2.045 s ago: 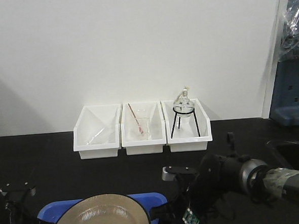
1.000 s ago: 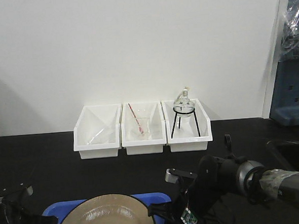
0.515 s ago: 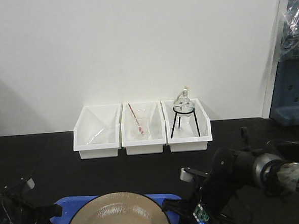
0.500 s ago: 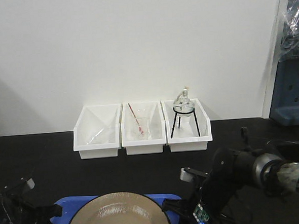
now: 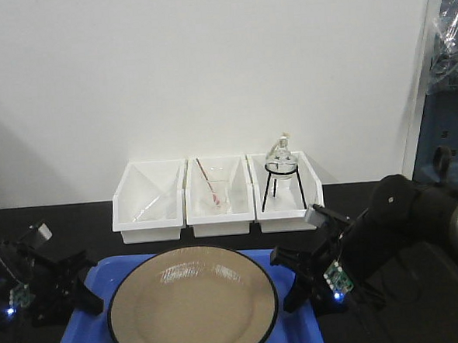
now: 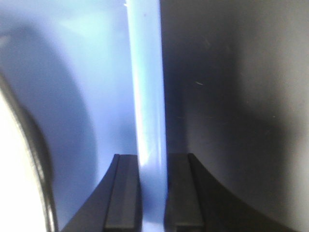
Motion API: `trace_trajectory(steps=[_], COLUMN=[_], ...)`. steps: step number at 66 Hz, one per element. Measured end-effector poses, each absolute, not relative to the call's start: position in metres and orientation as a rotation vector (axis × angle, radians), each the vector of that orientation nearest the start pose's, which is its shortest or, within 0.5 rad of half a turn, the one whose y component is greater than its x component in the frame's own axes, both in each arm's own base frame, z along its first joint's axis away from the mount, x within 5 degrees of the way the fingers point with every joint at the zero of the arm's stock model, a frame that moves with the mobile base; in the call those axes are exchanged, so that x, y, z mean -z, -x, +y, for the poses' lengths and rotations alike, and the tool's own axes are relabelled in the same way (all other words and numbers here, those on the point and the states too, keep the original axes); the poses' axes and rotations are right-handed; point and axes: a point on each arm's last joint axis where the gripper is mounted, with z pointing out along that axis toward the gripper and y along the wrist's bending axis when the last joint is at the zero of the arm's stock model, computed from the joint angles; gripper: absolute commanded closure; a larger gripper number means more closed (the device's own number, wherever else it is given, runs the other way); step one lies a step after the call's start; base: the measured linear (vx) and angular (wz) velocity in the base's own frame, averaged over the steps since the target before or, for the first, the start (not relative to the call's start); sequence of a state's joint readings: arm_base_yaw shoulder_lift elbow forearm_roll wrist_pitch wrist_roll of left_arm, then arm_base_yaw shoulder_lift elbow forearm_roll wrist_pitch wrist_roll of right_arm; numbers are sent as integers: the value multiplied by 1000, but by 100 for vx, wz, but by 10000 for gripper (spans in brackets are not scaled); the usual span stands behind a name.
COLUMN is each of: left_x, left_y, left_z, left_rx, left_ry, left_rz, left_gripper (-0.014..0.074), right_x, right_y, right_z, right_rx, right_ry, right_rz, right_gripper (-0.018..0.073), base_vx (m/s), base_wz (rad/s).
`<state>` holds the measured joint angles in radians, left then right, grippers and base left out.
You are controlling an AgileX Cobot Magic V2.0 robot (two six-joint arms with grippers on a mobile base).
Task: Place disk in tray to left cabinet
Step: 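Grip both tray edges and lift the tray with both grippers, then hold the lifted tray steady with both grippers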
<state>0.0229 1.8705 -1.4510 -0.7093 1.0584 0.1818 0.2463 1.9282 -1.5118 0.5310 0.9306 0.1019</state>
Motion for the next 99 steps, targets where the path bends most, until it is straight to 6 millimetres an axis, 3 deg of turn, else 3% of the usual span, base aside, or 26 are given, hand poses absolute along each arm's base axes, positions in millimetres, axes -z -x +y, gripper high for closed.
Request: trace_trajectory(steps=[21, 38, 60, 83, 99], left_x=[-293, -322, -358, -359, -359], left_y=[-395, -400, -405, -405, -405], left_z=[-48, -47, -47, -48, -48], left_rx=[974, 975, 986, 1026, 1026], left_ry=[268, 345, 378, 387, 388], left_rz=[2747, 2693, 2598, 2587, 2587], left_gripper=[597, 597, 597, 597, 596], right_x=[-294, -329, -336, -352, -351], right_y=[-403, -406, -406, -409, -409], right_z=[117, 117, 116, 108, 108], right_rx=[-825, -867, -935, -955, -947], right_ry=[-161, -155, -202, -203, -190], right_rz=[2737, 2677, 2663, 2615, 2622], right_gripper=[564, 564, 564, 564, 564], base_vx=[0, 0, 0, 0, 0], base_wz=[0, 0, 0, 0, 0])
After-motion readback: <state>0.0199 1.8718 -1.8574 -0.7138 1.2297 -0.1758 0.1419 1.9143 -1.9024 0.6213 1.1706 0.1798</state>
